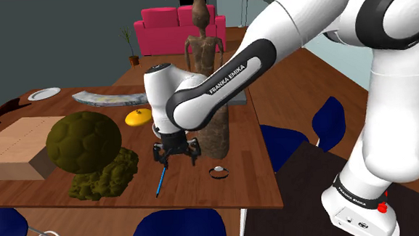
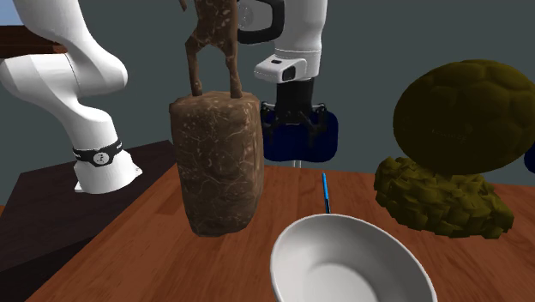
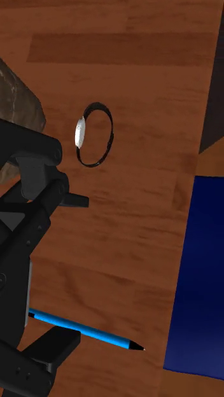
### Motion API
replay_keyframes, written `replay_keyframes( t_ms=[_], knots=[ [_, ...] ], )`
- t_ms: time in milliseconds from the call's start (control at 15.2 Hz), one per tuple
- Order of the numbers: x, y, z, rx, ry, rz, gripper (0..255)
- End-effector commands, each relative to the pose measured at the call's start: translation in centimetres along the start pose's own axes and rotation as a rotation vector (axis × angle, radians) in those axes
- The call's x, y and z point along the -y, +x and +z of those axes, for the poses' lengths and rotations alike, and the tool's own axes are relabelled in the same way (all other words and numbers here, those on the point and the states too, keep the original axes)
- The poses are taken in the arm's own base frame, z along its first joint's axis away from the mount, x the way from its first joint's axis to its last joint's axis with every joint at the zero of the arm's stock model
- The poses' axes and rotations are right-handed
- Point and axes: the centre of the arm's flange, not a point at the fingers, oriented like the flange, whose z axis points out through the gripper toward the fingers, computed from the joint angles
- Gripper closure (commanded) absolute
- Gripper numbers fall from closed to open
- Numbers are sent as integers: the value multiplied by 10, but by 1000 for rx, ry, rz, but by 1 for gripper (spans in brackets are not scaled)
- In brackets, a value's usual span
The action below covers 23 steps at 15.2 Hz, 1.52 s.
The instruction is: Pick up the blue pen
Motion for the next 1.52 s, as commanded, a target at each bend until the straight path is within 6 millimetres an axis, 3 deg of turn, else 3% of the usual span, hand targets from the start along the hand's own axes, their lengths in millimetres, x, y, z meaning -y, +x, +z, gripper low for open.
replay_keyframes(
  t_ms=[0, 396, 990, 1056, 1452],
  knots=[
    [25, 1, 12, -1, 1, 36, 0],
    [92, 10, 42, -1, 5, 128, 0],
    [93, 14, 82, -1, 5, 128, 0],
    [93, 14, 82, -1, 5, 128, 255],
    [93, 14, 83, -1, 5, 128, 255]
  ],
)
